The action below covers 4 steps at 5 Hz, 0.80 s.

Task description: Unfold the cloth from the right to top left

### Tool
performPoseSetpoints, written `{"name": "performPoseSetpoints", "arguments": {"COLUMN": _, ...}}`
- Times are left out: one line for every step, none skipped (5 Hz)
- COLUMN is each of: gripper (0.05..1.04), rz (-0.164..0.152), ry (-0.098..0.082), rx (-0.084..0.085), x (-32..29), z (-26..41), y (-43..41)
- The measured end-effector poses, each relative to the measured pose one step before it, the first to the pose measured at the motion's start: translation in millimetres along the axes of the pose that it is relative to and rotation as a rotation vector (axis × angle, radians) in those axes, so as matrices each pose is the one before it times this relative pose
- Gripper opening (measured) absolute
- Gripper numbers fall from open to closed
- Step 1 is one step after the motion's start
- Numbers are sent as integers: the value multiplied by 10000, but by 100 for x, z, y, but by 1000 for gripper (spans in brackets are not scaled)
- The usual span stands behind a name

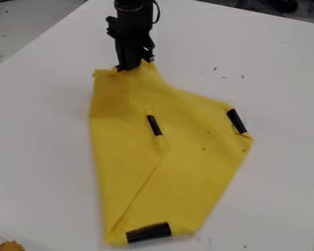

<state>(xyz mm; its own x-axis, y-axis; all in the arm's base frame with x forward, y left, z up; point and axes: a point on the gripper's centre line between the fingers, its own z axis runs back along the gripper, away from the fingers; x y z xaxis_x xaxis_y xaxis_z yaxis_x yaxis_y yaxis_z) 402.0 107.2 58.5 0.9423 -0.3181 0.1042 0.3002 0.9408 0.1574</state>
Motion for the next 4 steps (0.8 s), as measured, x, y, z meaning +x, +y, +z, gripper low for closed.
{"name": "performPoseSetpoints", "arguments": {"gripper": 508, "rz": 0, "ry": -43, "rx": -56, "x": 351, "z": 369, "y": 1272}}
{"name": "performPoseSetpoints", "arguments": {"gripper": 807, "rz": -251, "ry": -54, "rx": 283, "x": 834, "z": 1472, "y": 1202}}
{"name": "performPoseSetpoints", "arguments": {"gripper": 1007, "rz": -67, "ry": 141, "rx": -24, "x": -23, "z": -37, "y": 1264}}
{"name": "performPoseSetpoints", "arguments": {"gripper": 1008, "rz": 213, "ry": 149, "rx": -50, "x": -187, "z": 42, "y": -121}}
